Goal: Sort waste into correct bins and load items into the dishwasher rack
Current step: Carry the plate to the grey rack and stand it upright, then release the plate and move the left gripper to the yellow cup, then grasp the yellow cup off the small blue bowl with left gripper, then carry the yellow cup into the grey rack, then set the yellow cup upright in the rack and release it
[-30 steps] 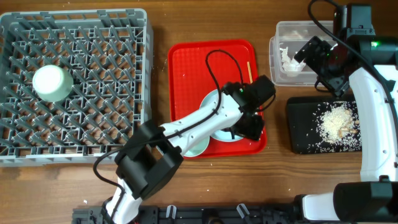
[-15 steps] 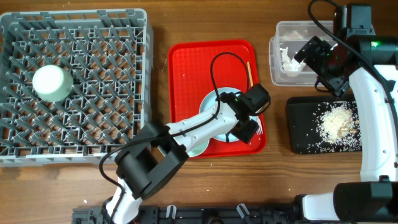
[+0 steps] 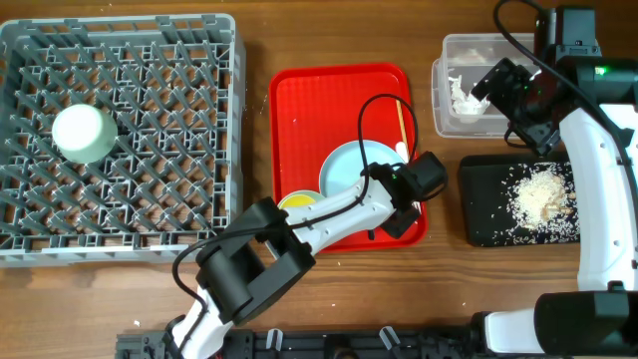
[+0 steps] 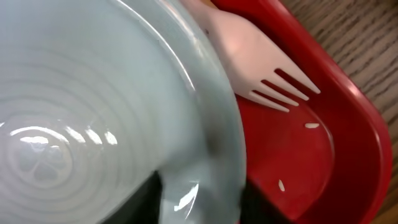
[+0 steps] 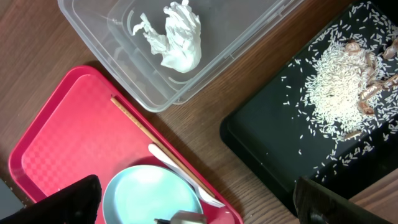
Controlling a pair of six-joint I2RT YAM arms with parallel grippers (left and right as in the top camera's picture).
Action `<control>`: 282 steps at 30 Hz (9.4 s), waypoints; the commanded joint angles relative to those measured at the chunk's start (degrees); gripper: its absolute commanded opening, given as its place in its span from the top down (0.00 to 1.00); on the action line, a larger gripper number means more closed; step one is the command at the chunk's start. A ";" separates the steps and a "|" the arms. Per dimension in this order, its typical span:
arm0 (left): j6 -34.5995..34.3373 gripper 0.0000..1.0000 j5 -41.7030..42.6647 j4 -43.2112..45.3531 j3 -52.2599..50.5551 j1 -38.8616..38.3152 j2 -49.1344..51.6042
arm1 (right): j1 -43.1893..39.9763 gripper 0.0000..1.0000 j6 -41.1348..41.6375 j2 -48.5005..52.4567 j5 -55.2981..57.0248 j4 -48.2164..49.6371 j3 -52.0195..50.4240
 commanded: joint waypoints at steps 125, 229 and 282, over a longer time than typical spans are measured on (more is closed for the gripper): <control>-17.14 0.34 20.31 -27.98 -3.30 29.31 -45.94 | -0.13 0.00 0.85 -1.31 1.38 0.17 1.18; -11.39 0.96 12.90 -11.52 -3.78 77.68 -44.00 | -0.13 0.00 0.83 -1.31 1.36 0.17 1.18; -12.46 0.80 30.88 -25.59 -8.09 67.89 -46.62 | -0.13 0.00 0.85 -1.31 1.36 0.24 1.18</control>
